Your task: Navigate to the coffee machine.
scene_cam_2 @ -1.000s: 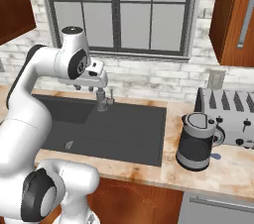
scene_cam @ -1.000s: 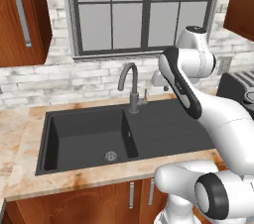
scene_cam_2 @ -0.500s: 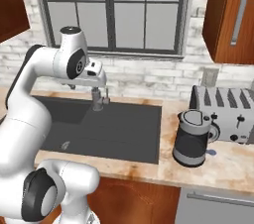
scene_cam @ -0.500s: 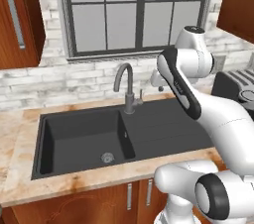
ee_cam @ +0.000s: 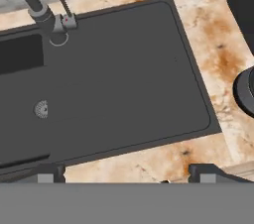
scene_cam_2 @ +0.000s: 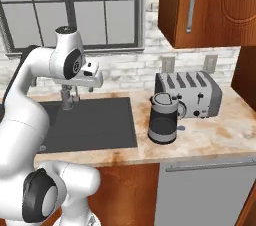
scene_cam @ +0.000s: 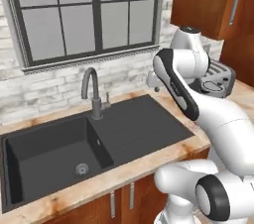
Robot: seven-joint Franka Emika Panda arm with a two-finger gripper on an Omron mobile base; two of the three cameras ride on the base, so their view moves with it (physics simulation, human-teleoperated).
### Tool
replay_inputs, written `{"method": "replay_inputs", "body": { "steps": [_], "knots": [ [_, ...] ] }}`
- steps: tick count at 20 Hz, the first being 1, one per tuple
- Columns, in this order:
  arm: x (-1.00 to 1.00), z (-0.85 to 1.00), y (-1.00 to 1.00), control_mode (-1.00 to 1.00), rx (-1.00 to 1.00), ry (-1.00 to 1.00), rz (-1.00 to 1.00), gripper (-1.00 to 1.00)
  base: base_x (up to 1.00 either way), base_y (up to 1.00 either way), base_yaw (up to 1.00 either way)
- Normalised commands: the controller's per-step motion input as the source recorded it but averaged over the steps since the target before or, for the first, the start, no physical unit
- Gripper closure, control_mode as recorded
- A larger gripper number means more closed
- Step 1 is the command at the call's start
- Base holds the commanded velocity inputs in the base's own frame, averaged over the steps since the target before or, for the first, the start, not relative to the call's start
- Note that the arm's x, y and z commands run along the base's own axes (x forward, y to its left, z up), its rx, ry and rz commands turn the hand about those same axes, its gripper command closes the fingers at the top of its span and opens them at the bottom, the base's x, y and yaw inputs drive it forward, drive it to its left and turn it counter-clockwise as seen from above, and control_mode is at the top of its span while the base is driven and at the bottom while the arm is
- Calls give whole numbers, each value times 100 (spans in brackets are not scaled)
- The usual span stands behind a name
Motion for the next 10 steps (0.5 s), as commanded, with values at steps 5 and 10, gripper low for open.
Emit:
{"method": "replay_inputs", "body": {
  "steps": [5,10],
  "knots": [
    [0,0,0,100,0,0,0,-100,-8,-4,-53],
    [0,0,0,100,0,0,0,-100,-1,-12,-57]
  ]
}}
